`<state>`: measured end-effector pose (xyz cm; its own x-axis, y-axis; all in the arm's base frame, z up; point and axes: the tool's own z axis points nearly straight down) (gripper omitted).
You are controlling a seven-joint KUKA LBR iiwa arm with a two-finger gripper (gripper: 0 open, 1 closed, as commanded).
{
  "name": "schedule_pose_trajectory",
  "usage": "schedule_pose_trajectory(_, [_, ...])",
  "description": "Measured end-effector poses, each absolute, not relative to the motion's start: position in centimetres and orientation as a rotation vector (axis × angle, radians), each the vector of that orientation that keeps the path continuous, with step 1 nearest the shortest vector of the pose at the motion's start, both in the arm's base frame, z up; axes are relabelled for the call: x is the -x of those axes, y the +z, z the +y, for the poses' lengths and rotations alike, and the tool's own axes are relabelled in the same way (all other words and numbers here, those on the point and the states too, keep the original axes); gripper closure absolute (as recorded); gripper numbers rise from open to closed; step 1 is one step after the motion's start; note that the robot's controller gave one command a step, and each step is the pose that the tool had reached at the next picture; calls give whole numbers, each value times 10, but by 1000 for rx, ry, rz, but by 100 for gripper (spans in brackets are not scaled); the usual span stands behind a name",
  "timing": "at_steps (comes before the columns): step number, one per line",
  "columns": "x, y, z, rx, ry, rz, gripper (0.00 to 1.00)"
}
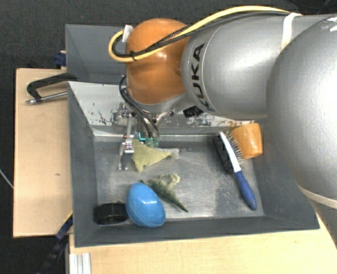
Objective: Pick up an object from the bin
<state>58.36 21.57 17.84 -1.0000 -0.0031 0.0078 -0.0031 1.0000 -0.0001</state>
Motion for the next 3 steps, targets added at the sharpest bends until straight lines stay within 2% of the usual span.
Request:
schedule_pose_trajectory(1, [-563, 84, 123, -374, -12, -3130, 0])
schedule_pose_trajectory(2, [-565, 87, 124, -377, -12, -3136, 100])
schedule_pose_trajectory(3, [-581, 265, 127, -487, -3, -3121, 100])
